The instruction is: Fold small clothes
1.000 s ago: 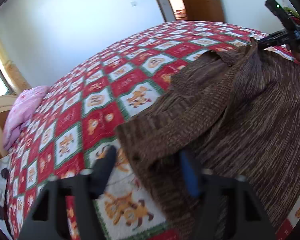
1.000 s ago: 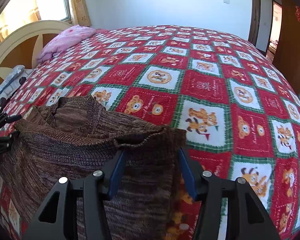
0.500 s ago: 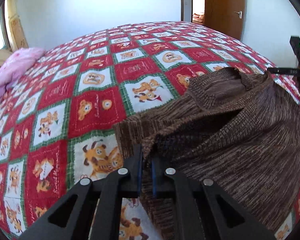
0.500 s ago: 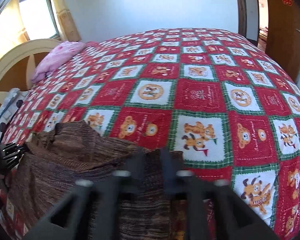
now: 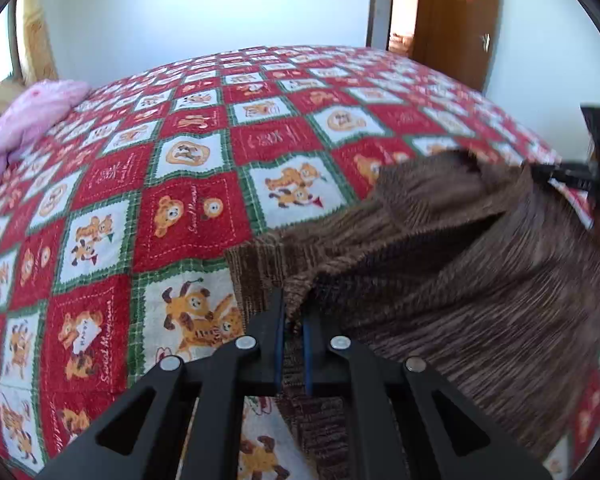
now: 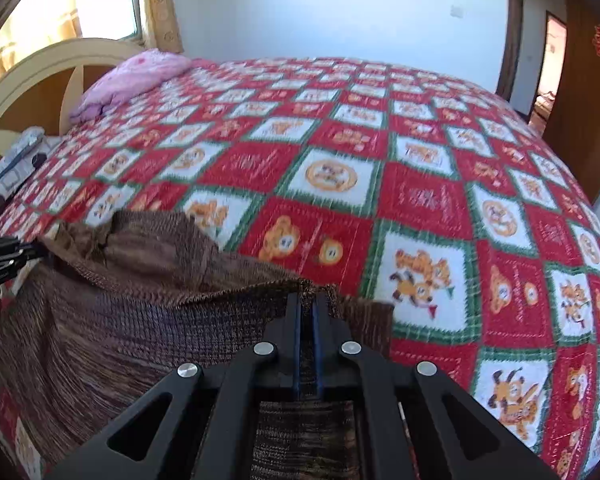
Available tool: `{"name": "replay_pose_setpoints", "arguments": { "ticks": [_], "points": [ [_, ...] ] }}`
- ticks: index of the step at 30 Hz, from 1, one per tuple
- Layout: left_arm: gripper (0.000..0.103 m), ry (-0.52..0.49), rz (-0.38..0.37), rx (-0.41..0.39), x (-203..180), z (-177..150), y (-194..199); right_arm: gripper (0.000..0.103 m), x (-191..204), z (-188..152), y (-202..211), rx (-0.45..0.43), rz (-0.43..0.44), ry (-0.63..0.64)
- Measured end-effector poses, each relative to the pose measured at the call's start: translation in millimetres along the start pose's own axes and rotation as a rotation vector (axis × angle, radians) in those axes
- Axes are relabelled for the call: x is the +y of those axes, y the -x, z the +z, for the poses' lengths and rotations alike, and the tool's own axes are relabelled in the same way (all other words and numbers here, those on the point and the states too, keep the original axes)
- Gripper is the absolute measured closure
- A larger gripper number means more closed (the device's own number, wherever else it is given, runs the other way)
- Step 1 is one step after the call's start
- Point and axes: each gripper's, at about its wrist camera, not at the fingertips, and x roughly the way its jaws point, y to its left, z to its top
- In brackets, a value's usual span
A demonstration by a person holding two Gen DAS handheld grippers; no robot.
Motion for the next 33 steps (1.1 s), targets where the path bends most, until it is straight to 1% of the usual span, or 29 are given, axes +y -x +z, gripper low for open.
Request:
{"name": "replay_pose_setpoints", "arguments": {
  "ticks": [2, 4, 5, 6, 7, 8, 9, 10, 11, 12, 14, 15, 17, 19, 21, 22, 23, 24, 25, 26, 27, 28, 29, 30, 31, 33],
  "points": [
    [0.095, 0.054, -0.046, -0.014, 9, 4, 7, 0.099, -9, 9, 2, -0.012, -0.011, -0.044],
    [0.095, 0.097, -0.067, -0.011, 16, 8, 8, 0.099, -16, 15, -8, 0.01, -0.043, -0.074],
    [0.095, 0.101, -0.06, -0.006, 17, 10, 5, 0.099, -20, 16, -17, 0.038, -0.055, -0.089],
    [0.094, 0.095, -0.037, 0.009, 16, 11, -1, 0.099, -23, 17, -29, 0.082, -0.047, -0.109],
    [0.089, 0.102, -0.002, 0.044, 17, 12, -11, 0.098, -26, 15, -41, 0.121, -0.05, -0.129],
    [0.083, 0.123, 0.016, 0.079, 18, 12, -20, 0.09, -25, 15, -43, 0.111, -0.074, -0.126],
    [0.079, 0.144, 0.033, 0.084, 19, 12, -23, 0.083, -23, 14, -40, 0.086, -0.121, -0.109],
    [0.066, 0.174, 0.068, 0.068, 20, 12, -21, 0.062, -22, 13, -37, 0.074, -0.125, -0.102],
    [0.051, 0.189, 0.094, 0.053, 20, 12, -17, 0.05, -23, 11, -32, 0.061, -0.104, -0.101],
    [0.046, 0.191, 0.114, 0.035, 20, 10, -11, 0.05, -25, 9, -24, 0.04, -0.08, -0.101],
    [0.037, 0.15, 0.182, -0.026, 15, 5, 7, 0.05, -28, 6, -8, -0.016, -0.1, -0.066],
    [0.036, 0.111, 0.229, -0.052, 11, 3, 16, 0.05, -26, 5, -1, -0.038, -0.107, -0.038],
    [0.036, 0.011, 0.298, -0.097, -1, -2, 30, 0.05, -19, 3, 11, -0.064, -0.059, 0.017],
    [0.036, -0.075, 0.346, -0.145, -12, -4, 42, 0.05, -2, 0, 14, -0.039, 0.002, 0.078],
    [0.034, -0.129, 0.332, -0.161, -20, 3, 43, 0.05, 21, -4, 10, 0.003, 0.074, 0.128],
    [0.03, -0.142, 0.309, -0.154, -29, 2, 42, 0.05, 30, -6, 9, 0.017, 0.095, 0.152],
    [0.028, -0.141, 0.29, -0.15, -34, 4, 40, 0.05, 42, -10, 3, 0.045, 0.087, 0.19],
    [0.028, -0.141, 0.273, -0.142, -39, 4, 36, 0.05, 48, -13, -2, 0.066, 0.079, 0.21],
    [0.028, -0.147, 0.267, -0.114, -45, 4, 26, 0.053, 55, -17, -11, 0.098, 0.073, 0.236],
    [0.028, -0.152, 0.276, -0.098, -48, 3, 21, 0.064, 62, -21, -20, 0.125, 0.049, 0.262],
    [0.028, -0.154, 0.299, -0.079, -50, 0, 12, 0.071, 68, -25, -26, 0.129, 0.03, 0.286],
    [0.028, -0.152, 0.315, -0.051, -49, -3, 3, 0.085, 72, -27, -26, 0.117, 0.028, 0.299],
    [0.028, -0.14, 0.327, -0.022, -48, -10, -4, 0.099, 76, -28, -25, 0.106, 0.009, 0.319],
    [0.028, -0.119, 0.316, -0.016, -45, -16, -7, 0.099, 79, -28, -25, 0.1, -0.011, 0.331],
    [0.027, -0.094, 0.3, -0.039, -42, -21, -4, 0.099, 79, -25, -26, 0.093, -0.026, 0.328],
    [0.024, -0.069, 0.286, -0.049, -36, -24, 1, 0.1, 73, -17, -30, 0.075, -0.072, 0.308]
  ]
}}
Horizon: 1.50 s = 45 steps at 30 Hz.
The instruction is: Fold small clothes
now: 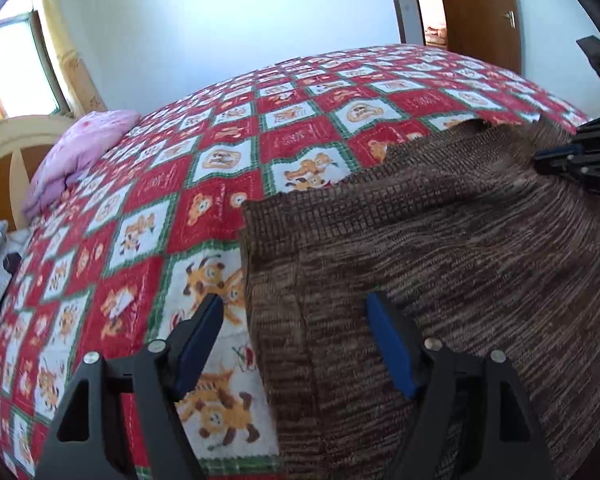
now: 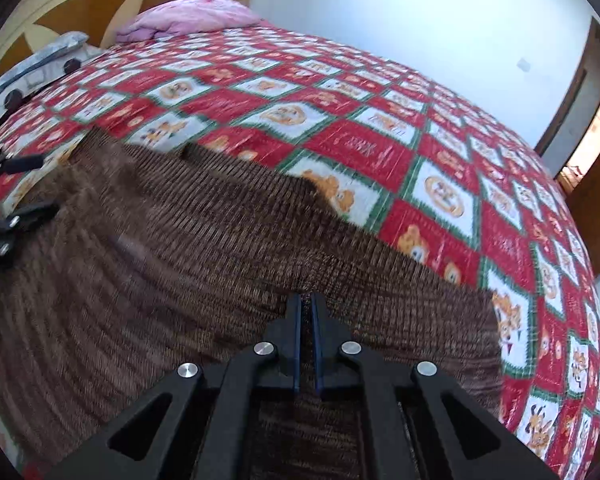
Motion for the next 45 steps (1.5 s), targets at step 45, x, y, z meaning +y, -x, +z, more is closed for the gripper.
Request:
{"name": "replay_pose_setpoints", "arguments": {
  "ticks": [45],
  "points": [
    [0.004, 0.333, -0.126, -0.017, 21, -69, 75, 0.061, -103, -179, 116, 0.057, 0.129, -0.479]
  ]
}}
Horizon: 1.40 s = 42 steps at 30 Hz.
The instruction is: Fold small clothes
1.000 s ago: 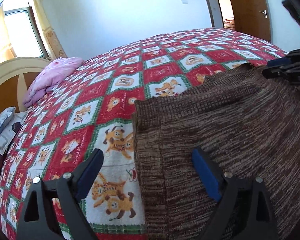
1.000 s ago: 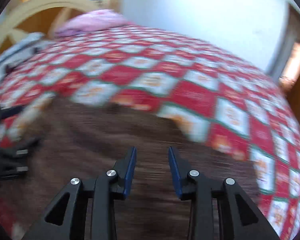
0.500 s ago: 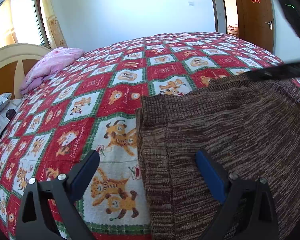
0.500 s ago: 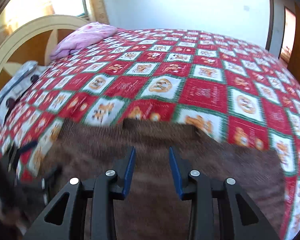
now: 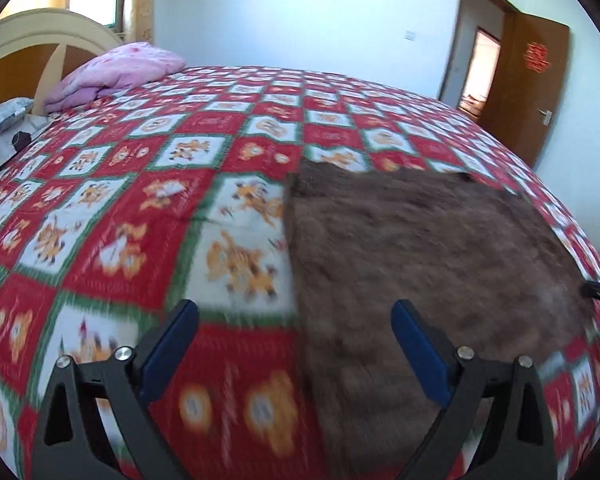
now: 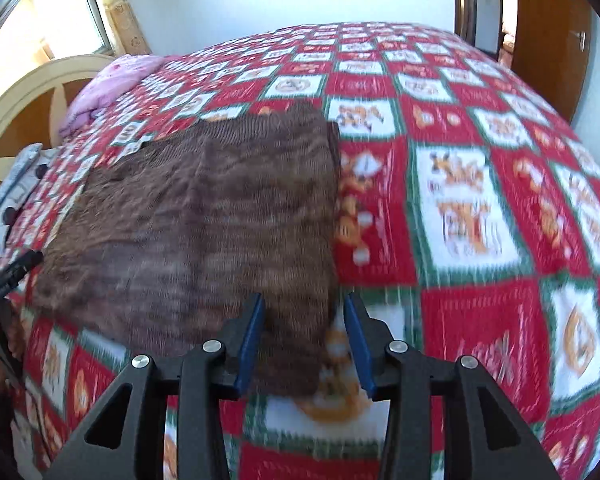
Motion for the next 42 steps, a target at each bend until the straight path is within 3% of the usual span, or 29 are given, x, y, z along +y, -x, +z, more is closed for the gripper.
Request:
{"name": "replay_pose_setpoints", "arguments": {
  "ticks": [3, 6, 9, 10, 11, 14, 17, 20, 24, 28, 30, 31, 32, 34, 38, 42],
  "points": [
    [0.007, -0.039, -0.047, 0.039, -15, -13, 5, 0.061, 0, -4, 1, -0.025, -0.009, -0.001],
    [0.015, -0.084, -0.037, 0.037, -26, -18, 9, 0.061, 1, -6, -2, -0.032, -0.01, -0.01],
    [0.033, -0.09, -0.057, 0.046, -27, -17, 5, 0.083, 6, -8, 1, -0.056, -0.019, 0.018],
    [0.048, -0.099, -0.071, 0.057, -29, -18, 2, 0.094, 10, -9, 2, -0.055, -0.018, 0.033],
    [0.063, -0.103, -0.074, 0.062, -29, -19, 2, 0.097, 12, -9, 1, -0.042, -0.008, 0.041],
    [0.091, -0.105, -0.115, 0.069, -29, -21, 2, 0.098, 17, -11, 9, -0.036, -0.009, 0.06],
    [0.092, -0.056, -0.147, 0.071, -23, -21, 9, 0.098, 17, -16, 29, -0.038, 0.026, 0.055],
    [0.093, -0.053, -0.184, 0.069, -20, -24, 23, 0.098, 15, -27, 36, -0.016, 0.015, 0.079],
    [0.093, -0.054, -0.193, 0.087, -16, -29, 21, 0.098, 7, -35, 13, 0.02, -0.022, 0.065],
    [0.091, -0.051, -0.172, 0.098, -16, -35, 12, 0.097, 3, -28, 12, -0.011, -0.01, 0.0],
    [0.086, -0.063, -0.156, 0.092, -17, -35, 15, 0.092, 7, -27, 13, -0.011, -0.029, 0.003],
    [0.083, -0.069, -0.143, 0.092, -18, -35, 16, 0.08, 9, -26, 15, -0.018, -0.057, 0.009],
    [0.076, -0.074, -0.13, 0.09, -17, -36, 17, 0.065, 10, -26, 19, -0.031, -0.081, 0.014],
    [0.056, -0.086, -0.088, 0.07, -15, -38, 24, 0.054, 14, -27, 29, -0.065, -0.109, 0.021],
    [0.027, -0.109, -0.001, 0.029, -5, -39, 32, 0.054, 46, -27, 48, -0.123, -0.129, 0.108],
    [0.024, -0.14, 0.125, 0.055, 2, -35, 24, 0.054, 101, -33, 47, -0.129, -0.052, 0.244]
  ]
}}
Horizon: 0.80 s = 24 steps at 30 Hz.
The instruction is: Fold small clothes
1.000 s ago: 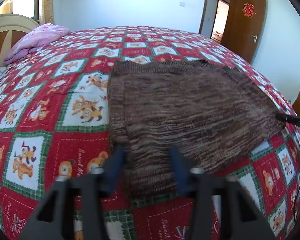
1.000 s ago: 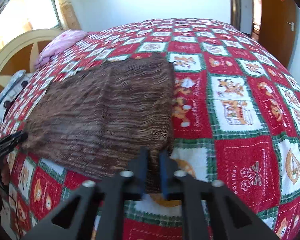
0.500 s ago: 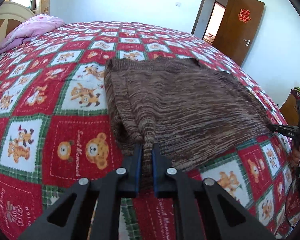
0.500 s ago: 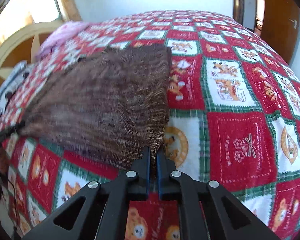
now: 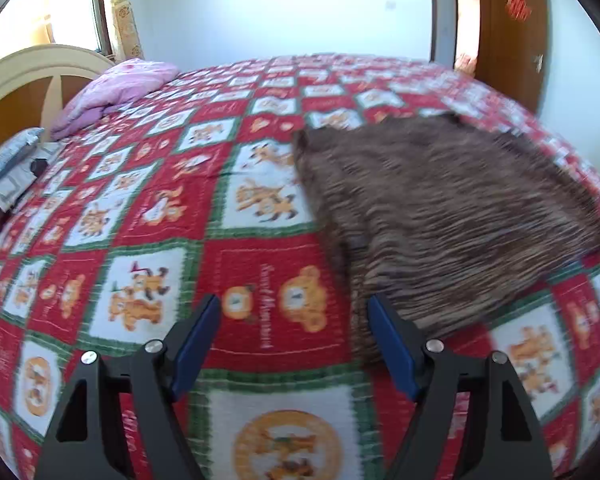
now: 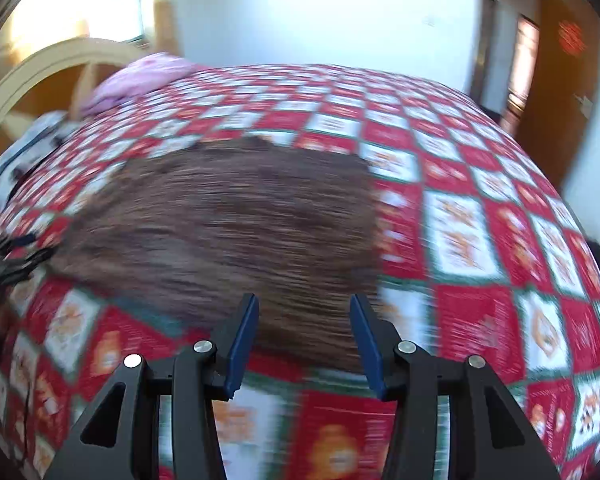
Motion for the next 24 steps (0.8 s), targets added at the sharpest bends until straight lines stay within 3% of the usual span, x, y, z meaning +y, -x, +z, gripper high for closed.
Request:
{"name": "replay_pose_setpoints", "arguments": {
  "ticks": [4, 7, 11, 15, 24],
  "points": [
    [0.024, -0.003, -0.015, -0.02, -1, -1, 5, 0.054, 65, 5, -12, 0.003, 0.079, 0.133],
    [0.013, -0.015, 0.0, -0.025, -2, -3, 7, 0.054, 121, 2, -23, -0.007, 0.137, 0.259],
    [0.011, 0.003, 0.017, -0.011, 7, -4, 9, 0.054, 182, -8, -39, -0.021, 0.123, 0.417],
    [0.01, 0.008, 0.042, 0.0, 21, -4, 9, 0.054, 210, -8, -50, -0.051, 0.092, 0.476],
    [0.01, 0.043, 0.007, 0.032, 46, -2, -1, 0.054, 245, -5, -66, -0.092, 0.035, 0.529]
  ]
}}
